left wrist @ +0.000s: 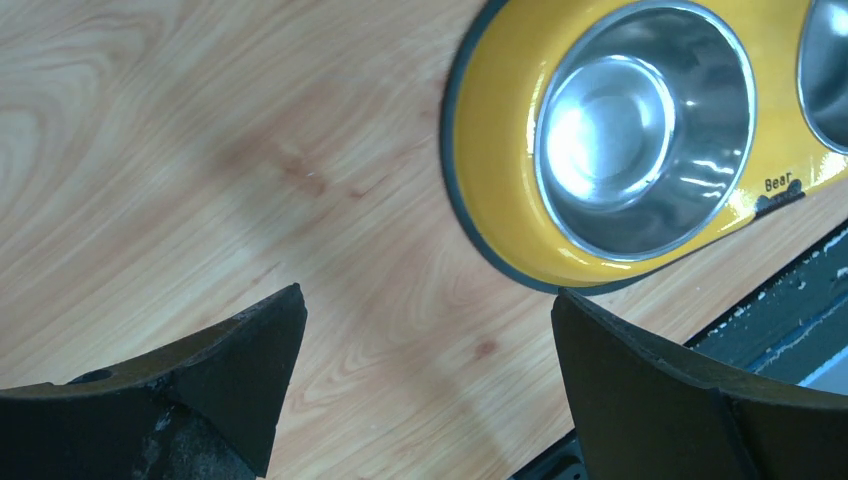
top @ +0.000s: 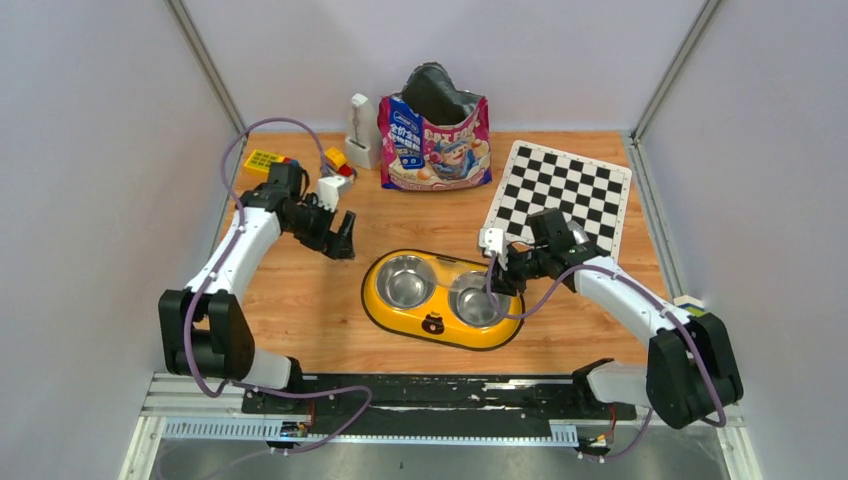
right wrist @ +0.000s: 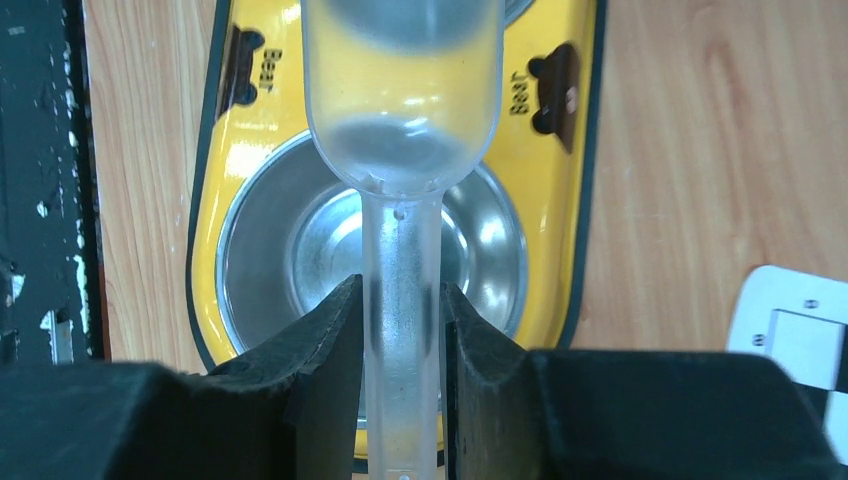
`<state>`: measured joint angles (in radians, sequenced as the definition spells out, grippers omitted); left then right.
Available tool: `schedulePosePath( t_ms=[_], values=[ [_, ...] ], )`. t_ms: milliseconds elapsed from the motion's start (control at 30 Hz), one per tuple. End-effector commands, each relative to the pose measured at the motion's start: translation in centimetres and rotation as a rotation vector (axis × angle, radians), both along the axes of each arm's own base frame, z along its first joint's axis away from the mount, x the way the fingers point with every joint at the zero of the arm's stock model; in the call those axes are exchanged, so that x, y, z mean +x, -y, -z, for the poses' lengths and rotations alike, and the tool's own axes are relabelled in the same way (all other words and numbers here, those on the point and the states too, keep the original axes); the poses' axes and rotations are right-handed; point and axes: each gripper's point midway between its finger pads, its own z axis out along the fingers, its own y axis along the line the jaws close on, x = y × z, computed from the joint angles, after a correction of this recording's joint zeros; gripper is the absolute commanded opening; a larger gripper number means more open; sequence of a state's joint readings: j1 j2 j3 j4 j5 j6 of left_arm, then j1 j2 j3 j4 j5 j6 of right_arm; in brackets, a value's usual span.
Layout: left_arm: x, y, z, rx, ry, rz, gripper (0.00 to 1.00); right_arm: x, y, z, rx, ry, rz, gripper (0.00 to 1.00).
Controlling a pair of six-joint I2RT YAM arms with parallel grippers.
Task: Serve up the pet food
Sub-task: Place the spatula in the pet food bowl.
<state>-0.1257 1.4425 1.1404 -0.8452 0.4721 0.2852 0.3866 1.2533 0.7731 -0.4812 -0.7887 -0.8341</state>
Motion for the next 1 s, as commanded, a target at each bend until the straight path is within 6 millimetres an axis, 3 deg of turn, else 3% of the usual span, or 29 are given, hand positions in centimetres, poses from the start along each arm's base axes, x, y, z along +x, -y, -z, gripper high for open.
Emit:
schedulePosePath(
  t_ms=[0, 367, 567, 667, 967],
  values=[
    [-0.6, -1.4, -1.5, -0.052, 0.050, -0.017, 1.00, 0.5, 0.2, 2.1, -0.059, 0.041, -0.027, 0.00],
    [-1.0, -2.0, -1.4, -0.065, 0.076, -0.053, 1.00, 3.7, 3.7, 7.6, -0.314, 0.050, 0.116, 0.00],
    [-0.9, -1.9, -1.8, -0.075, 0.078, -0.059, 1.00, 5.5, 4.7, 8.6, -0.386, 0.061, 0.164, 0.00],
    [-0.9, -2.0, -2.2, -0.071, 0.094, -0.063, 1.00, 5.3, 3.7, 6.9, -0.309, 0.064, 0.163, 0.00],
    [-0.4, -2.0, -2.5, -0.079, 0.112, -0.086, 1.00, 5.8, 0.9, -1.6, -0.079, 0.157, 0.194, 0.00]
  ],
)
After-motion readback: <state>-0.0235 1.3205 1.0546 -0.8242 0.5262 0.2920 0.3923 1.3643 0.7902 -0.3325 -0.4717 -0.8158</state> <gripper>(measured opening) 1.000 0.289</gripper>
